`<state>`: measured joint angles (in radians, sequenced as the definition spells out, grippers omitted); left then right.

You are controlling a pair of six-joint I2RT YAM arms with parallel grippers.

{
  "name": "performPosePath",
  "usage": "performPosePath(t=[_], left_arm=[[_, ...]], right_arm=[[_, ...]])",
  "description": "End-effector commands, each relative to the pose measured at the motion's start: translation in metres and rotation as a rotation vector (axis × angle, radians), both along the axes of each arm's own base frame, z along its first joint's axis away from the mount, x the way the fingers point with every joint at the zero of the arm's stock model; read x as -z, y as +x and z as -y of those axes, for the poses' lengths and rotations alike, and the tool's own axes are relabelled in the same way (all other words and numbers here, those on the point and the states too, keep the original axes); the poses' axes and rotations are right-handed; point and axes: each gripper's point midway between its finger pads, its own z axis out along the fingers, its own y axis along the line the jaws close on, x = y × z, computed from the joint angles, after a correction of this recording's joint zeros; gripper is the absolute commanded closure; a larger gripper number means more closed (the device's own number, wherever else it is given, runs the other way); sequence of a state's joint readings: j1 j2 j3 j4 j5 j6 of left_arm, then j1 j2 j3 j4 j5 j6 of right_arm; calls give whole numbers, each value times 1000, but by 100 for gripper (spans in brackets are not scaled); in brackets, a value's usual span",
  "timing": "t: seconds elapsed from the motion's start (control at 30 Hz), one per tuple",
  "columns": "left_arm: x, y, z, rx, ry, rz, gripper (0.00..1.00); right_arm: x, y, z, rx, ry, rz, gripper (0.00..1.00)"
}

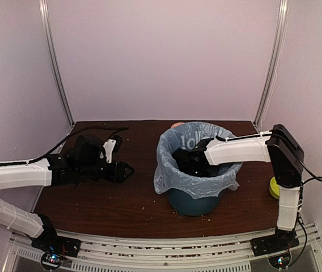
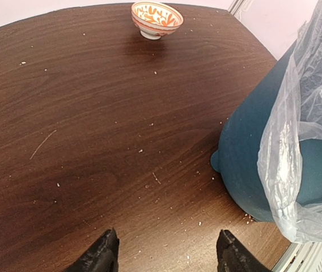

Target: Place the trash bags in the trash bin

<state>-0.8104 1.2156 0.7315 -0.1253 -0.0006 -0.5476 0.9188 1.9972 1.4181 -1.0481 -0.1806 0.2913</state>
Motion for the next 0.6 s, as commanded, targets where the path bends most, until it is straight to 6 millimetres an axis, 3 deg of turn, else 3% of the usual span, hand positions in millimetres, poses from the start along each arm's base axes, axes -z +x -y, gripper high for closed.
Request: performPosePath(t=[0.0, 0.57], left_arm=[[-20, 11, 6, -6, -28, 55, 39], [-20, 17, 12, 10, -12, 69, 39]], right_arm=[[-9, 10, -2, 3, 8, 61, 100], [-72, 29, -10, 11, 94, 204, 100]])
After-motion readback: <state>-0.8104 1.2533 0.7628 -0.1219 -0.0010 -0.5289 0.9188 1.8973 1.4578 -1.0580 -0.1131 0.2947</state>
